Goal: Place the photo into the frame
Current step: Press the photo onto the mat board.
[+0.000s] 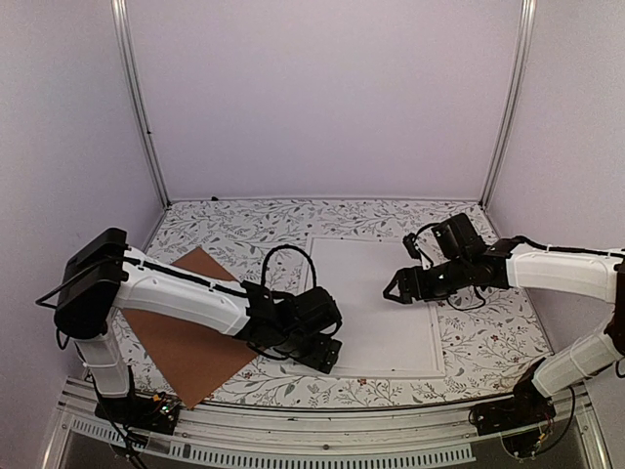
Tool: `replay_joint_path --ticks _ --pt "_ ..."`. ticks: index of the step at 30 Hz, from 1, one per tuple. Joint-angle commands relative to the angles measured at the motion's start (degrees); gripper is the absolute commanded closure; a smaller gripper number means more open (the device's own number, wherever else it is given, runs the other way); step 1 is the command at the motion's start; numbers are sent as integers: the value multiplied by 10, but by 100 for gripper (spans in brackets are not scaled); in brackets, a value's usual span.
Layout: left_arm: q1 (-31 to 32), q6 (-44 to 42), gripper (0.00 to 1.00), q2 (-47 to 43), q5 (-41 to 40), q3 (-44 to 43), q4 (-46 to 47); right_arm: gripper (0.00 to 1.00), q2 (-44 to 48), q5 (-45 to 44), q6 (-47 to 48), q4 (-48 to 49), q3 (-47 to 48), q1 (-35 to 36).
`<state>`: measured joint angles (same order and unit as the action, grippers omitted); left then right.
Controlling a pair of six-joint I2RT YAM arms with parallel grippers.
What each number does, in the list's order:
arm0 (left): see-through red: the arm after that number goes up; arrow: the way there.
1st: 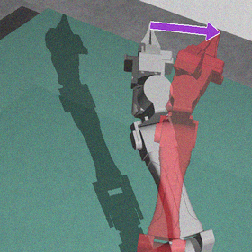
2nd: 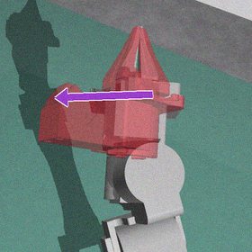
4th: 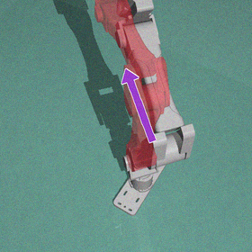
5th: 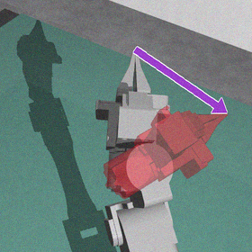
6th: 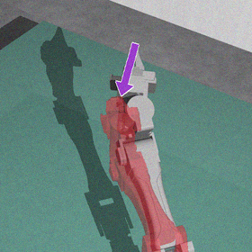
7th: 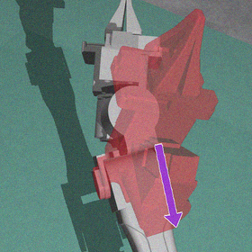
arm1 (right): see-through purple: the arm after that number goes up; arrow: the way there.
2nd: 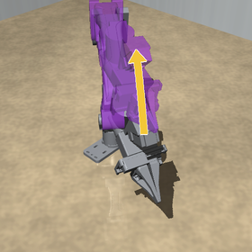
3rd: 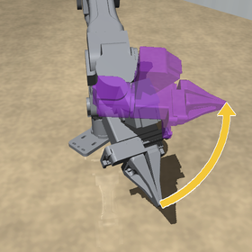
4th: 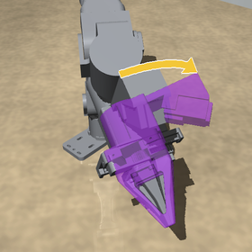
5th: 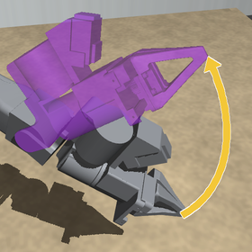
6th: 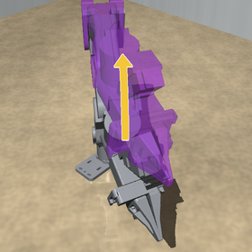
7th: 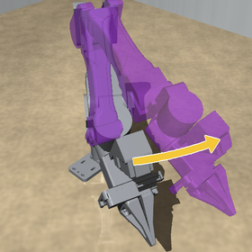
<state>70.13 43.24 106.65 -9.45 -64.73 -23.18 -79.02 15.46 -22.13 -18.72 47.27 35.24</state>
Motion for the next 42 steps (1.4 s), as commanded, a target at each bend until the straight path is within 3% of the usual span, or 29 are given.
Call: replay_joint_path --ticks 1,26,37,42 --pt "11 8 14 9 5 2 1 16 -4 -5 -6 14 -9 4" --pt "23 -4 13 7 -15 -14 -14 16 0 -5 -7 9 -9 4" --pt "20 -33 4 -84 -89 -26 -20 15 3 -2 -2 13 4 10" --pt "-9 -3 1 -138 -120 -15 -76 15 -23 -12 5 13 44 35"
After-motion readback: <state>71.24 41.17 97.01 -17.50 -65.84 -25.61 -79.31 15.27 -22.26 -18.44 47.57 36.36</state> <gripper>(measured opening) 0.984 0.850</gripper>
